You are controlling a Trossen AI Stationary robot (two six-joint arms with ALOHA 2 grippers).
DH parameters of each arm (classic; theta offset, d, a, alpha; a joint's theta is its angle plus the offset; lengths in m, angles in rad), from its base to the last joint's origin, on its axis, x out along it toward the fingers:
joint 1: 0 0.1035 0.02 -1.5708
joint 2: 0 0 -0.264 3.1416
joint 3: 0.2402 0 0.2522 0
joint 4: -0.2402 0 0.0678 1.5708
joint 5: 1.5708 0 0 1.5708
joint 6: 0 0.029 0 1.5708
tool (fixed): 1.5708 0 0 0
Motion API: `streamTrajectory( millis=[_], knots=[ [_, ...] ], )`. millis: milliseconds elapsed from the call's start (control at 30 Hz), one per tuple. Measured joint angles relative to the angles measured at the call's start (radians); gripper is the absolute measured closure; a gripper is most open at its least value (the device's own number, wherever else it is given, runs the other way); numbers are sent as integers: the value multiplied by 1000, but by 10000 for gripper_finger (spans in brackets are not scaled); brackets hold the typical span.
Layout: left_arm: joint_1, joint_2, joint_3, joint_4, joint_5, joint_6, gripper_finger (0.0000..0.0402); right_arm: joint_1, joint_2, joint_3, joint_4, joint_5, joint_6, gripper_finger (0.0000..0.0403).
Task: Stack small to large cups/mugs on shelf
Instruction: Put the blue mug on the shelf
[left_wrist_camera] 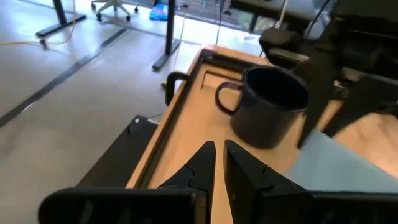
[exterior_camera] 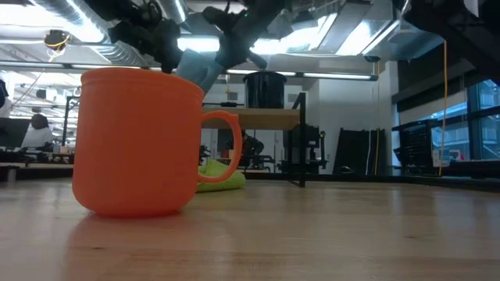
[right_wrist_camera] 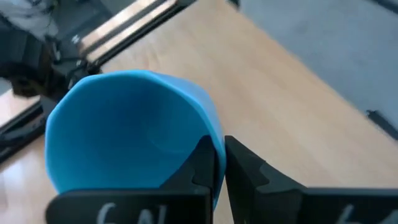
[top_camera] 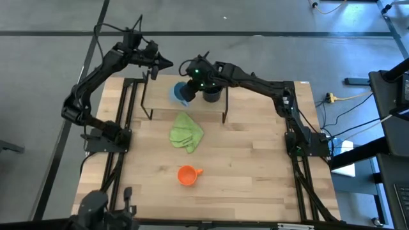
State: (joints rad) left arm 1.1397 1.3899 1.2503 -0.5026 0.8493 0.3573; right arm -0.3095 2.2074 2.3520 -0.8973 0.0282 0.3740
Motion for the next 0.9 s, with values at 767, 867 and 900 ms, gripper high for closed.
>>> streamTrajectory(
  millis=[767,867,900],
  knots=[
    [-4,77,-1,19,-37,16,374,-54,-5,6,70,-81,-12,379],
    [-3,91,-1,4,-37,16,374,-56,-7,5,40,-60,-9,372],
    [-5,92,-1,2,-37,16,374,-56,-7,5,34,-44,-10,371]
  ],
)
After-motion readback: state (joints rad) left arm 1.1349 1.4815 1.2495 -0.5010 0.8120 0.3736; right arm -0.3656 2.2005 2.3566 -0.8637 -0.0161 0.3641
